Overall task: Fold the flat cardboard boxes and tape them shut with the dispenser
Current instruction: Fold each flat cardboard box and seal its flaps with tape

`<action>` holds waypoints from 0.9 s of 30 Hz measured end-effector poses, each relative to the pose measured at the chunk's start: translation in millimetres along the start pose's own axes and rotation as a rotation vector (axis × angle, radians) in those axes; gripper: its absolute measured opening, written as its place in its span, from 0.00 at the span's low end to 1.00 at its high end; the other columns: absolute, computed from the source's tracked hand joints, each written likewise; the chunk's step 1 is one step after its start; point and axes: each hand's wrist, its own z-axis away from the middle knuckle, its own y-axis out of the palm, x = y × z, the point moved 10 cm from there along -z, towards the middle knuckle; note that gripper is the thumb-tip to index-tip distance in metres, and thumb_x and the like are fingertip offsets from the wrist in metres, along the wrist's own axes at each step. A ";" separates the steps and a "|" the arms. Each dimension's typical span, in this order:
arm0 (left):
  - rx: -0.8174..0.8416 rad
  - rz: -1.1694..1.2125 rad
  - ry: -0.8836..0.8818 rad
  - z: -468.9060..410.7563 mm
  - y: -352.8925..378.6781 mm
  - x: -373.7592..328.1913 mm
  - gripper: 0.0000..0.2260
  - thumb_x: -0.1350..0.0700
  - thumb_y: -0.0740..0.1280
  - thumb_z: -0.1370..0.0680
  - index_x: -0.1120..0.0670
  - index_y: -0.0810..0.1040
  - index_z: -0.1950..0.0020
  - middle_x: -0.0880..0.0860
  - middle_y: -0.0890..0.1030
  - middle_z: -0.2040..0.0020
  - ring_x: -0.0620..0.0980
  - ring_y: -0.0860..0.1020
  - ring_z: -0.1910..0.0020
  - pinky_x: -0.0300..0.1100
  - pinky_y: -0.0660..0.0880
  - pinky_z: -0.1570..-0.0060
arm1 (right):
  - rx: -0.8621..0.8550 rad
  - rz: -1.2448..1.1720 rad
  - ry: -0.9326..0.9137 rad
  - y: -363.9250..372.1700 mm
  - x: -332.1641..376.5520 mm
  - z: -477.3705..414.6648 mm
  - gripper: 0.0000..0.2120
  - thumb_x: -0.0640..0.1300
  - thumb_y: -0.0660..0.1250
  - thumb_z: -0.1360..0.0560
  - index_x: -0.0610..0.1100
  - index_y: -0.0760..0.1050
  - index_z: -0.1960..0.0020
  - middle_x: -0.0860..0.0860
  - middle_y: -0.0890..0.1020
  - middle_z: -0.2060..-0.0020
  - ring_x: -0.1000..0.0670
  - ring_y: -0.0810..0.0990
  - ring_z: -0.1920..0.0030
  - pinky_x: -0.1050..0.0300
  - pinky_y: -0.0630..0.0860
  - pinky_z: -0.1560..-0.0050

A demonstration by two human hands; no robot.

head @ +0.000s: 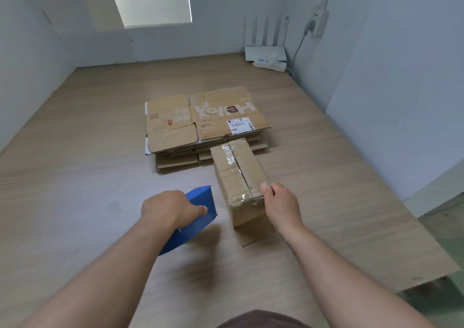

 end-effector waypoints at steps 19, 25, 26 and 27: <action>0.172 0.193 -0.166 30.7 31.1 38.5 0.21 0.32 0.64 0.28 0.50 0.71 0.58 0.49 0.76 0.58 0.48 0.77 0.57 0.41 0.71 0.57 | 0.069 0.020 -0.017 4.7 1.3 -4.9 0.18 0.51 0.55 0.19 0.45 0.63 0.65 0.49 0.71 0.67 0.43 0.72 0.59 0.52 0.64 0.61; 0.175 0.221 -0.212 36.3 36.8 31.3 0.21 0.33 0.63 0.27 0.51 0.72 0.52 0.48 0.74 0.59 0.47 0.75 0.60 0.41 0.71 0.57 | 0.081 0.047 -0.032 4.8 2.6 -5.4 0.18 0.51 0.55 0.19 0.45 0.62 0.66 0.48 0.72 0.65 0.43 0.71 0.59 0.53 0.64 0.62; 0.165 0.221 -0.221 35.5 36.0 26.8 0.21 0.33 0.63 0.27 0.51 0.72 0.51 0.49 0.74 0.60 0.47 0.74 0.61 0.41 0.71 0.57 | 0.084 0.045 -0.033 5.5 3.1 -5.0 0.18 0.51 0.55 0.19 0.45 0.62 0.66 0.48 0.72 0.65 0.43 0.71 0.59 0.53 0.64 0.62; 0.154 0.224 -0.227 34.1 34.9 21.0 0.21 0.34 0.63 0.26 0.51 0.72 0.50 0.49 0.74 0.60 0.48 0.74 0.61 0.41 0.71 0.56 | 0.087 0.046 -0.035 6.5 3.7 -4.4 0.18 0.51 0.55 0.19 0.45 0.61 0.66 0.48 0.72 0.65 0.43 0.71 0.59 0.53 0.64 0.62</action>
